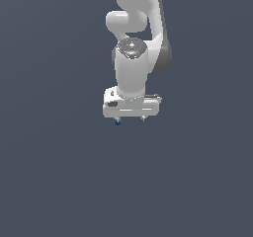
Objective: Pick up the object and move it to a goal position.
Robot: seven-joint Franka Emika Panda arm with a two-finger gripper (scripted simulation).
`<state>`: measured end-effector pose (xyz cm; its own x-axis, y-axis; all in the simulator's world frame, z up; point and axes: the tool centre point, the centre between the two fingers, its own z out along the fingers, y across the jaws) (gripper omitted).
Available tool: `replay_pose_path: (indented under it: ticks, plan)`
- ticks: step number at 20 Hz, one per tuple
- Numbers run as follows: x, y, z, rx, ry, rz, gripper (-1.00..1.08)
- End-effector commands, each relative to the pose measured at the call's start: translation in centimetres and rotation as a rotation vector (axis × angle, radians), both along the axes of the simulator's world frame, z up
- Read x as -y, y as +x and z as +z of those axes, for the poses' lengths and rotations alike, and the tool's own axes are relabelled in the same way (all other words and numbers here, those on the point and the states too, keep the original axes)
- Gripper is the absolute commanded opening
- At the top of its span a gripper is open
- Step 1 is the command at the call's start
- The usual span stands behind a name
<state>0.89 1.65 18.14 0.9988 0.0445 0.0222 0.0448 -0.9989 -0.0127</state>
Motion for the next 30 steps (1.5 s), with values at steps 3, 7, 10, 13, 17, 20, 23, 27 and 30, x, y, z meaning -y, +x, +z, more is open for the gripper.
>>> replay_pose_path:
  ticks: [3,7,10,13,17,20,23,27,30]
  plan:
    - [0.0,0.0,0.0,0.0,0.001,-0.001,1.0]
    - [0.0,-0.3,0.2,0.002,0.006,-0.004,1.0]
    - [0.0,-0.3,0.4,0.003,0.009,-0.002,1.0]
    - [-0.1,-0.3,0.5,0.004,0.009,0.0,1.0]
    - [0.2,-0.6,0.0,0.002,0.008,-0.012,1.0]
    - [0.7,-1.1,-0.7,0.0,0.007,-0.03,1.0]
    - [1.4,-2.0,-1.7,-0.003,0.006,-0.057,1.0]
    - [2.7,-3.7,-3.6,-0.008,0.002,-0.108,1.0]
    - [3.8,-5.4,-5.3,-0.013,-0.001,-0.155,1.0]
